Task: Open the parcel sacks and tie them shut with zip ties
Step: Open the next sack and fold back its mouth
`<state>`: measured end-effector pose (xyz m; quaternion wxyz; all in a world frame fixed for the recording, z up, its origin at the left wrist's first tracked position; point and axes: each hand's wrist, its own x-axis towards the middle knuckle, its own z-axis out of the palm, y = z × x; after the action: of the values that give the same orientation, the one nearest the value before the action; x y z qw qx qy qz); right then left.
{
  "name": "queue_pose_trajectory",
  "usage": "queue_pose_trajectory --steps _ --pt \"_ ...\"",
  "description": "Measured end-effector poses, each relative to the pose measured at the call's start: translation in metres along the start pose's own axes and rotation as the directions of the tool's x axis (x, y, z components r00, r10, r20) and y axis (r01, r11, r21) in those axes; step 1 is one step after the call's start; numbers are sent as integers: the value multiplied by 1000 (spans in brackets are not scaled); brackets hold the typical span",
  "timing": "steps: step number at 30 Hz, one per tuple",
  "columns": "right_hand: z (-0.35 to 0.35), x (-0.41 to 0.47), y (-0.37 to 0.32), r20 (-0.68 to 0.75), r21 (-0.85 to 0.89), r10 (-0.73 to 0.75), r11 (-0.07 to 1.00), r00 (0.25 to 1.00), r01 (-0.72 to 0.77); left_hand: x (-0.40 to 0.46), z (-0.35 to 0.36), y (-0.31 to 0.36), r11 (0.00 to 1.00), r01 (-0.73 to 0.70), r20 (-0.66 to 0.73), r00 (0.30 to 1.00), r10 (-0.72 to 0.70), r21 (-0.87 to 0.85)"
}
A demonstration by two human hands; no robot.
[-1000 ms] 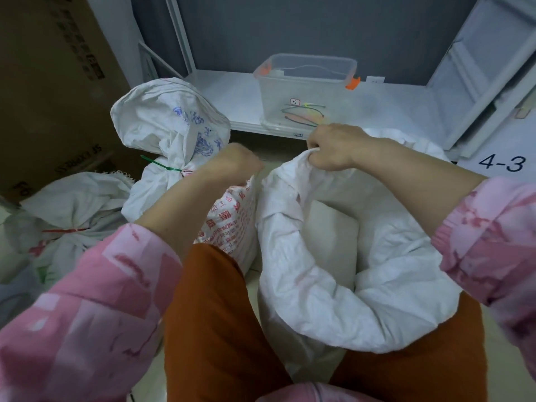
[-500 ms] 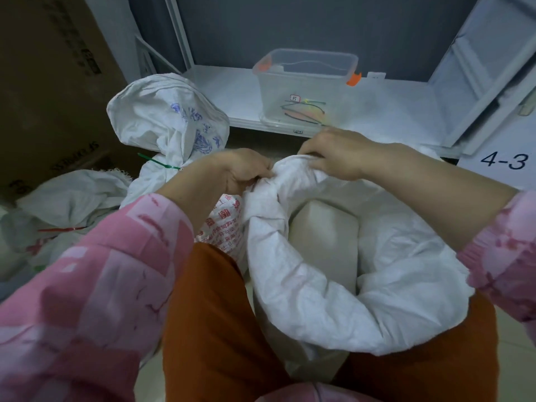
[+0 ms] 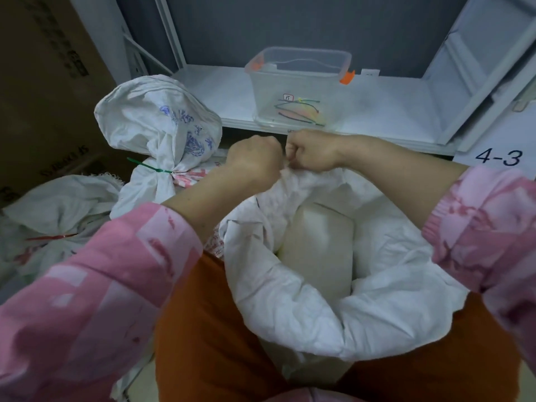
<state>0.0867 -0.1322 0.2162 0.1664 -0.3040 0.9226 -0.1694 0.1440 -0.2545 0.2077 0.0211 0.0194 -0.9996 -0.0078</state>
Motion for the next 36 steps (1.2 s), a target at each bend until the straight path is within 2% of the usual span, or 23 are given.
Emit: queue_pose_trajectory --steps 2,4,6,8,10,12,13,14,16,17,18,21,23,25,26,27,29,32,36 --pt "-6 -11 2 -92 48 -22 998 995 27 5 1 -5 997 32 96 995 -24 -75" --pt "-12 -25 7 -248 -169 -101 984 963 60 9 -3 -12 979 41 220 976 4 -200" --pt "-7 -39 12 -301 -458 -240 885 923 80 14 -9 -24 938 79 327 944 39 -338" --pt "5 -43 21 -258 -590 -350 795 900 140 19 -11 -39 840 187 479 873 97 -510" --pt "15 -37 29 -236 -581 -358 797 903 164 22 -5 -49 710 276 603 755 257 -648" --pt "17 -30 30 -242 -517 -313 842 918 150 24 4 -55 615 338 633 688 355 -712" --pt "17 -27 30 -248 -463 -268 877 931 128 23 4 -54 608 356 642 683 348 -709" --pt "16 -24 30 -241 -409 -214 907 947 101 22 2 -52 633 348 637 708 306 -691" --pt "15 -17 29 -191 -327 -132 943 973 63 19 -7 -43 800 223 554 818 158 -558" --pt "13 -14 28 -153 -279 -94 959 984 49 19 -13 -35 888 128 464 880 104 -442" --pt "10 -11 25 -116 -223 -69 974 991 42 17 -19 -25 933 46 373 923 97 -356" --pt "-1 -4 15 -45 -39 -30 999 999 29 15 -20 4 975 -98 295 943 156 -201" --pt "-3 -2 14 -14 37 -9 999 1000 10 18 -11 8 982 -61 271 956 108 -179" --pt "-4 -3 17 -51 62 16 998 999 -12 21 -7 3 966 -1 289 954 79 -258" --pt "-5 -7 19 -116 56 22 998 993 -15 22 -7 1 956 13 315 945 84 -294" --pt "-7 -13 19 -212 7 18 1000 977 -17 22 -8 -3 949 28 351 932 89 -314" --pt "-11 -26 19 -362 -210 -44 977 931 -36 26 -6 -12 936 92 418 906 63 -340" --pt "-10 -40 29 -321 -390 -61 918 945 -74 33 1 -29 810 267 507 861 43 -521" --pt "7 -30 47 -232 -407 36 904 972 -130 41 13 -40 591 418 602 785 149 -690"
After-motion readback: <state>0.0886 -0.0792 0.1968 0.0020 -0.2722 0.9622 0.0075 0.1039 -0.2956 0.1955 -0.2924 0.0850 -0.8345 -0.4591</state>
